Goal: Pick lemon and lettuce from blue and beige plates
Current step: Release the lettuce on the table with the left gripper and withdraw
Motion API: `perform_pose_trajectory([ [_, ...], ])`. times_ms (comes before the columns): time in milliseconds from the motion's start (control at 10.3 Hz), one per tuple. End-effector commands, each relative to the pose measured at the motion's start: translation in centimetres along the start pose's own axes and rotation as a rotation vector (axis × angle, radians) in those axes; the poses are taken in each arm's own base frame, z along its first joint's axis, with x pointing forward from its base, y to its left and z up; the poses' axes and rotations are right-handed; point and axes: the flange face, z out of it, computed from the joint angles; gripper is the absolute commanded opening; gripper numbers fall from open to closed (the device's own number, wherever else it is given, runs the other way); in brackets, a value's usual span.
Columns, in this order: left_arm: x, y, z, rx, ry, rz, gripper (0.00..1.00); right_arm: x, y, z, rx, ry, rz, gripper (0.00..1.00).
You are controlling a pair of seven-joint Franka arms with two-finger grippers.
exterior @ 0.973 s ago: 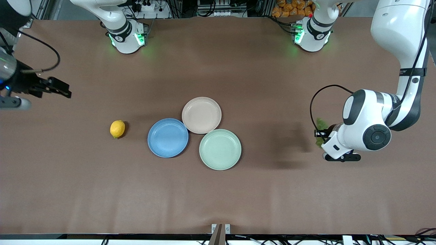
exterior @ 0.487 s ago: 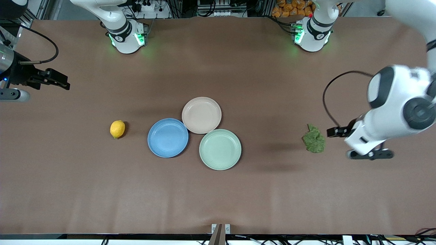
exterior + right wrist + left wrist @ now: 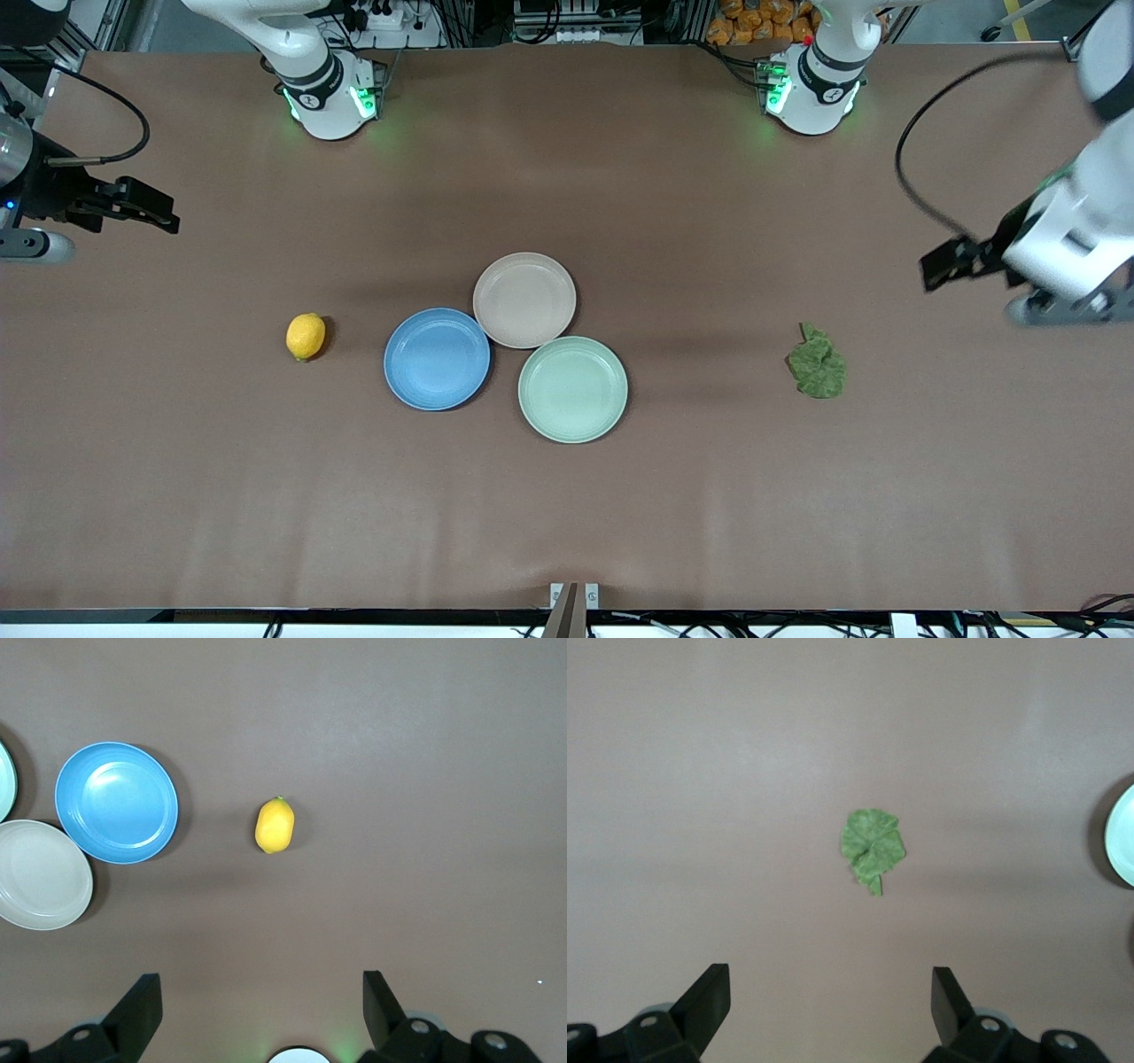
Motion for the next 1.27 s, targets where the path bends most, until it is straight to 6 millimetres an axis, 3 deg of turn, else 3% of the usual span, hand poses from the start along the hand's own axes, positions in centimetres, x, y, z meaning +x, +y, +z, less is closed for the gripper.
perform_pose_trajectory([
  [0, -2.8, -1.9, -3.7, -0.013, 0.041, 0.027, 1.0, -0.3, -0.2, -1.1, -0.016, 0.019, -0.01, 1.0],
  [487, -5.7, -3.2, -6.0, -0.034, 0.025, 0.006, 1.0, 0.2, 0.2, -1.9, -0.031, 0.046, -0.009, 1.0],
  [1168, -6.2, -3.8, -5.8, -0.032, 0.007, 0.042, 1.0, 0.9, 0.5, -1.5, -0.045, 0.07, -0.005, 1.0],
])
